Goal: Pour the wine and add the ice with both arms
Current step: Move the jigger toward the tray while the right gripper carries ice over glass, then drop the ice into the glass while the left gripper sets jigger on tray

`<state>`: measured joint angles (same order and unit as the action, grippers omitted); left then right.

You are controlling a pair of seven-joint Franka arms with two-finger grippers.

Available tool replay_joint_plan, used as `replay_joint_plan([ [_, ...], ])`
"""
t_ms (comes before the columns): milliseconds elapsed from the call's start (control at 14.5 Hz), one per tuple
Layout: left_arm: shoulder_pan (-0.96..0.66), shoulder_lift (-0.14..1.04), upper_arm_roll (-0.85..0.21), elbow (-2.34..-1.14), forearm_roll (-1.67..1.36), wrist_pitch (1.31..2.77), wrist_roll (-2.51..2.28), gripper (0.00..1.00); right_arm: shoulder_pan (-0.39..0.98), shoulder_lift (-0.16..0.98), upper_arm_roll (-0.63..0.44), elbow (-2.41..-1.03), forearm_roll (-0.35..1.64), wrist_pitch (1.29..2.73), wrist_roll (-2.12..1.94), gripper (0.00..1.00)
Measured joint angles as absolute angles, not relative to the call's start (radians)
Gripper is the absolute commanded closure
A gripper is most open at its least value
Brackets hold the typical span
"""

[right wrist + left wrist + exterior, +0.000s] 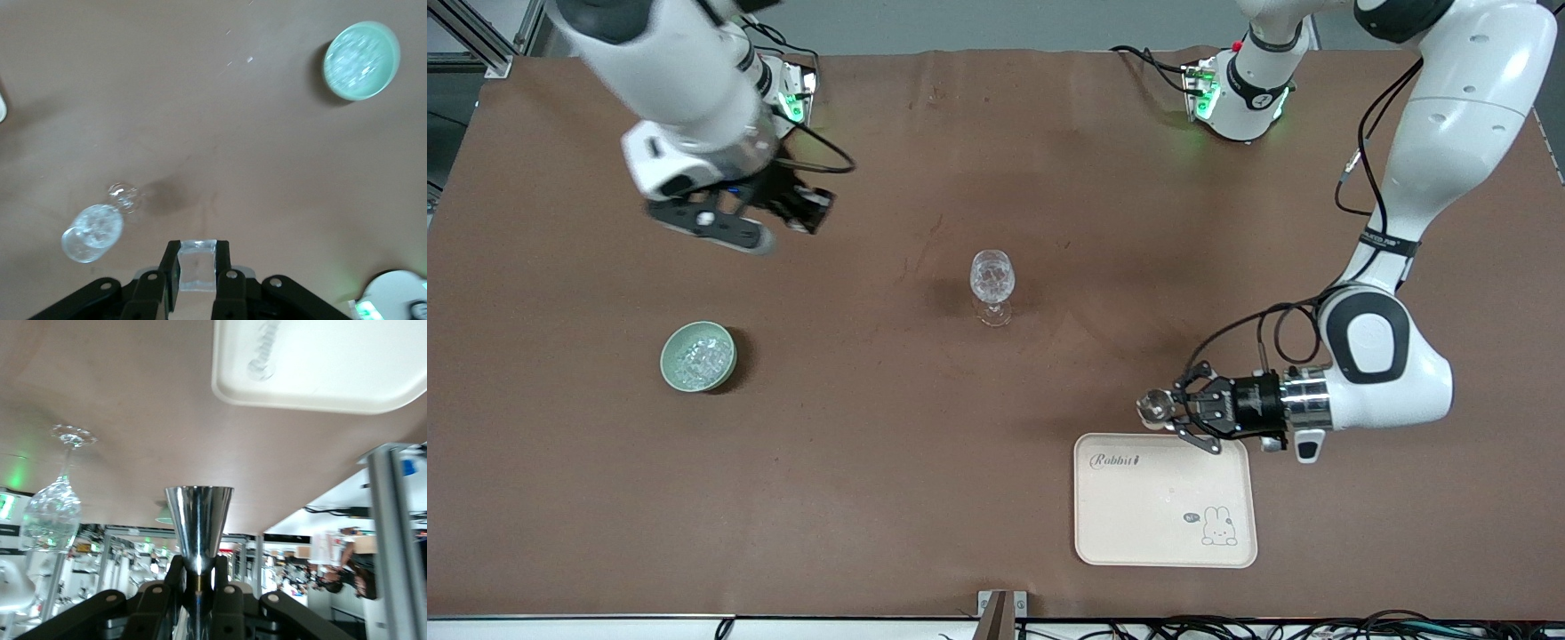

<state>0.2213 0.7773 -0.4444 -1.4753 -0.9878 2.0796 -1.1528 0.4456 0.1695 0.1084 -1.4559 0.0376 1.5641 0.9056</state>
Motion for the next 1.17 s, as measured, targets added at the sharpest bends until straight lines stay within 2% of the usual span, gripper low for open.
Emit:
replay_joint_plan([
  [552,0.286,0.975,-0.411,-1.354,-1.132,2.088,-0.949,1.00,0.666,0.355,0.108,-1.460,0.038,1.772,1.268,0.99],
  [1172,0.281,1.127,-0.386,-1.255,-1.238,2.175,-0.859,0.99,0.718,0.458,0.107,-1.456,0.038,1.874,1.341,0.98],
])
